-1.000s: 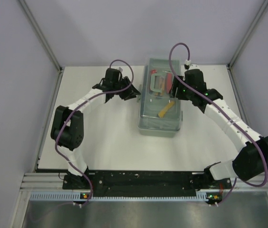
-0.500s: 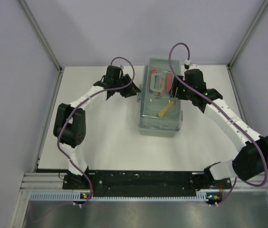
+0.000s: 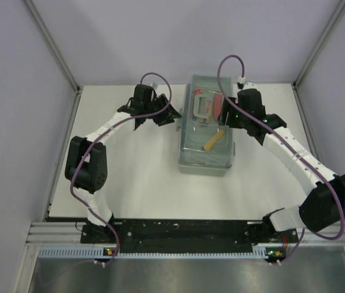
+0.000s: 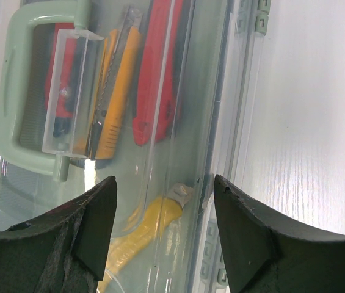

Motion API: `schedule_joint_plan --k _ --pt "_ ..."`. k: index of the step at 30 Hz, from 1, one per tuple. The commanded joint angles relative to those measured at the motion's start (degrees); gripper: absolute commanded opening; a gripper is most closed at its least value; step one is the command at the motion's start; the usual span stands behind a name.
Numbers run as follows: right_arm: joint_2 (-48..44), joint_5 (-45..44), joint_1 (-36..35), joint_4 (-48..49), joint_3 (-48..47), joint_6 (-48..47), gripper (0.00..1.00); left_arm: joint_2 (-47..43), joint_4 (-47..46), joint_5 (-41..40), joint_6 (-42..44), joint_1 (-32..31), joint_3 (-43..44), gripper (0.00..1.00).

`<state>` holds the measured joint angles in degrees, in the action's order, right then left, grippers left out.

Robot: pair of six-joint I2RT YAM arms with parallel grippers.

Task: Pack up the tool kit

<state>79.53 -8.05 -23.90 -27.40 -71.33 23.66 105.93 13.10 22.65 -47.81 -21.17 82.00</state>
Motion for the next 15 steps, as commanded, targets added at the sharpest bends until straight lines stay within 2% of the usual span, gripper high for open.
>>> schedule_joint_plan --k 1,6,15 --pt "1.8 1.0 -1.1 -1.4 -0.2 -0.8 0.62 -5.5 -2.4 0.0 0.7 0.3 -0.8 0.49" --pt "1.8 1.0 -1.1 -1.5 -0.1 -0.7 0.62 -6.3 0.6 -4.8 1.9 1.0 -1.1 0.48" --pt "2.1 0.8 -1.1 -1.5 0.1 -0.9 0.62 -2.4 4.6 -12.6 4.6 1.5 0.0 0.25"
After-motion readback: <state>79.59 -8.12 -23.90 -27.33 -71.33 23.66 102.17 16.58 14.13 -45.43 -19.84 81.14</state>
